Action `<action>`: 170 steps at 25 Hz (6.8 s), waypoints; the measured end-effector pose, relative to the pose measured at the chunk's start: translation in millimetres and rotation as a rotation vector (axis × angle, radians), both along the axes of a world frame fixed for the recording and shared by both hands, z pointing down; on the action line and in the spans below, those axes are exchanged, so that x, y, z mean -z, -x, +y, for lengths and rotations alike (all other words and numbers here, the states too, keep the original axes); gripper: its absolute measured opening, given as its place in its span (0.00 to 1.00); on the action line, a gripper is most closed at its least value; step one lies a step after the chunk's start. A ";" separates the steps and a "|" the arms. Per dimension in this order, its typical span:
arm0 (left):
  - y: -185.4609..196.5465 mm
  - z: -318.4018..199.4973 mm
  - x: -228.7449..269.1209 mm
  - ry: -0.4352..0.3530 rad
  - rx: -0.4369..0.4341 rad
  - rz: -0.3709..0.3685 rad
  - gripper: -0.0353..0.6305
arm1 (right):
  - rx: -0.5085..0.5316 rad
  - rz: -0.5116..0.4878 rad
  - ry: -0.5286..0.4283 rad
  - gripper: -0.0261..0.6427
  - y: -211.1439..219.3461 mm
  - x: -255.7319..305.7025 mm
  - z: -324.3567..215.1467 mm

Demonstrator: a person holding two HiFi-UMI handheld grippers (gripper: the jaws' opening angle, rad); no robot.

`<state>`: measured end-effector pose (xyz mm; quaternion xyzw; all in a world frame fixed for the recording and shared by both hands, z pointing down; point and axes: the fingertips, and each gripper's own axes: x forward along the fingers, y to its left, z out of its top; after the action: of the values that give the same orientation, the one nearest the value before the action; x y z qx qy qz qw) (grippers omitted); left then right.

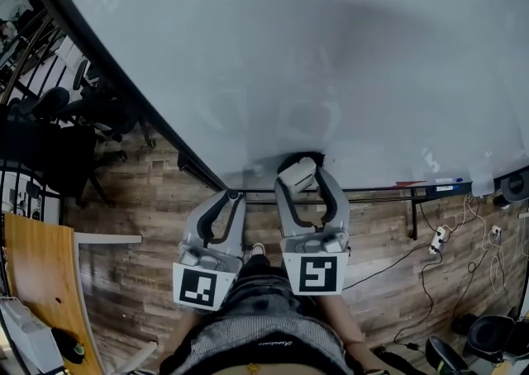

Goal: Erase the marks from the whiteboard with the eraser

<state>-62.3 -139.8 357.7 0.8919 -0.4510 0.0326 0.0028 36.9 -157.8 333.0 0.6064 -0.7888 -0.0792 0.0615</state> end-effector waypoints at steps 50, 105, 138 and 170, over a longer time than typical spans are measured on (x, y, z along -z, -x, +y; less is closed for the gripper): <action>-90.9 16.4 0.5 0.008 0.021 0.026 0.17 | -0.006 0.001 -0.005 0.41 -121.2 3.7 18.4; -13.3 17.6 -8.5 0.031 0.091 0.010 0.17 | 0.123 0.005 0.006 0.41 -24.9 1.3 4.6; -30.2 16.7 -17.7 0.045 0.067 0.015 0.17 | -0.046 0.040 -0.014 0.41 -83.7 0.1 8.1; 7.9 7.8 -17.4 0.039 0.109 0.008 0.17 | 0.152 0.035 0.018 0.41 -12.0 -19.7 2.1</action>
<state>-70.2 -132.0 375.1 0.8660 -0.4981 0.0378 0.0236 48.8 -155.7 352.7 0.5428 -0.8320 -0.0870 0.0747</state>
